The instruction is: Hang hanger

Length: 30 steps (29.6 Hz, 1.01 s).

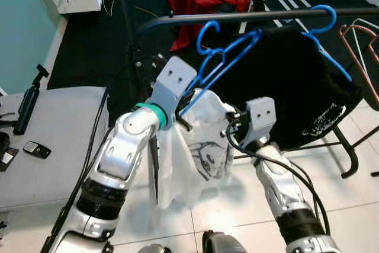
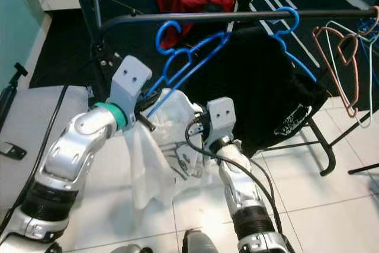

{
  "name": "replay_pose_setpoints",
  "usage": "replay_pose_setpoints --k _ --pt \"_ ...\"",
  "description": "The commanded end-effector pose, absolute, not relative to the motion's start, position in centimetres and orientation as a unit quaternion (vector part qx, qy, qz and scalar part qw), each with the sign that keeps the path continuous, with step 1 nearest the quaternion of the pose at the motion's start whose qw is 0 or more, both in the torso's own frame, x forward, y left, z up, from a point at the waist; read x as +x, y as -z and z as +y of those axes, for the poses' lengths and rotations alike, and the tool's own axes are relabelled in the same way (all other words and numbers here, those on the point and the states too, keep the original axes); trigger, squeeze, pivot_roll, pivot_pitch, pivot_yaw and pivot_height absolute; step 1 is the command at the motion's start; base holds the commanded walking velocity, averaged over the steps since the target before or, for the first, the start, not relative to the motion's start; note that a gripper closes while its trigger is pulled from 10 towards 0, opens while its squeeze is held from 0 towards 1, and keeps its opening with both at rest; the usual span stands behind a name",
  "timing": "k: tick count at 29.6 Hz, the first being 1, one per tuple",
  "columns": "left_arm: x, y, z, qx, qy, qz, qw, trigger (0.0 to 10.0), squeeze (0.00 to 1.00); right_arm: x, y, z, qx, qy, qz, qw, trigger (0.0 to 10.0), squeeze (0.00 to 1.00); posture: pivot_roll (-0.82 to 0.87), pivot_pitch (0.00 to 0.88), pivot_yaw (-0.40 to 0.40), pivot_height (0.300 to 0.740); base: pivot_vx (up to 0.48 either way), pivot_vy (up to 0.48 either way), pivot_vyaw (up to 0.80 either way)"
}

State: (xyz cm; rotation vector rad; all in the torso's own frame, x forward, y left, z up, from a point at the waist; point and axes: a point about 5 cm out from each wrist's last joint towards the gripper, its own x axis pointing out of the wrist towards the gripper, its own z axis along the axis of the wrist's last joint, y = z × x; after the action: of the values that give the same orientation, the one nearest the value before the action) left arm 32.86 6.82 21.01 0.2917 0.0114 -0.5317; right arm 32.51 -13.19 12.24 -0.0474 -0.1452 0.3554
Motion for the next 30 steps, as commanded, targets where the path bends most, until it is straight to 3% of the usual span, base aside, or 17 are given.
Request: replay_pose_setpoints --k 1,11,24,25,30 --pt "33.6 -21.2 6.9 0.144 0.239 0.006 0.960 10.0 0.00 32.8 -11.9 -13.2 -0.015 -0.178 -0.057 0.982 0.0 0.00 -0.08 0.062 0.073 0.740 0.000 0.000 0.00" --pt "36.1 -21.9 8.0 0.127 0.145 0.030 0.981 10.0 0.00 34.7 -12.6 -12.6 -0.013 -0.196 -0.036 0.980 0.0 0.00 -0.07 0.066 0.070 0.740 0.000 0.000 0.00" --pt "36.4 -19.8 7.6 0.169 0.148 0.059 0.973 10.0 0.00 34.9 -12.0 -12.6 -0.004 -0.202 -0.019 0.979 0.0 0.00 -0.07 0.067 0.069 0.740 0.000 0.000 0.00" --pt "36.1 -19.7 7.6 0.166 0.157 0.055 0.972 10.0 1.00 34.7 -11.8 -12.6 -0.002 -0.201 -0.017 0.979 0.0 0.00 -0.07 0.067 0.068 0.740 0.000 0.000 0.00" --pt "35.9 -19.8 7.6 0.162 0.160 0.048 0.973 10.0 1.00 34.5 -11.6 -12.7 0.000 -0.200 -0.015 0.980 0.0 0.00 -0.07 0.067 0.068 0.740 0.000 0.000 0.00"
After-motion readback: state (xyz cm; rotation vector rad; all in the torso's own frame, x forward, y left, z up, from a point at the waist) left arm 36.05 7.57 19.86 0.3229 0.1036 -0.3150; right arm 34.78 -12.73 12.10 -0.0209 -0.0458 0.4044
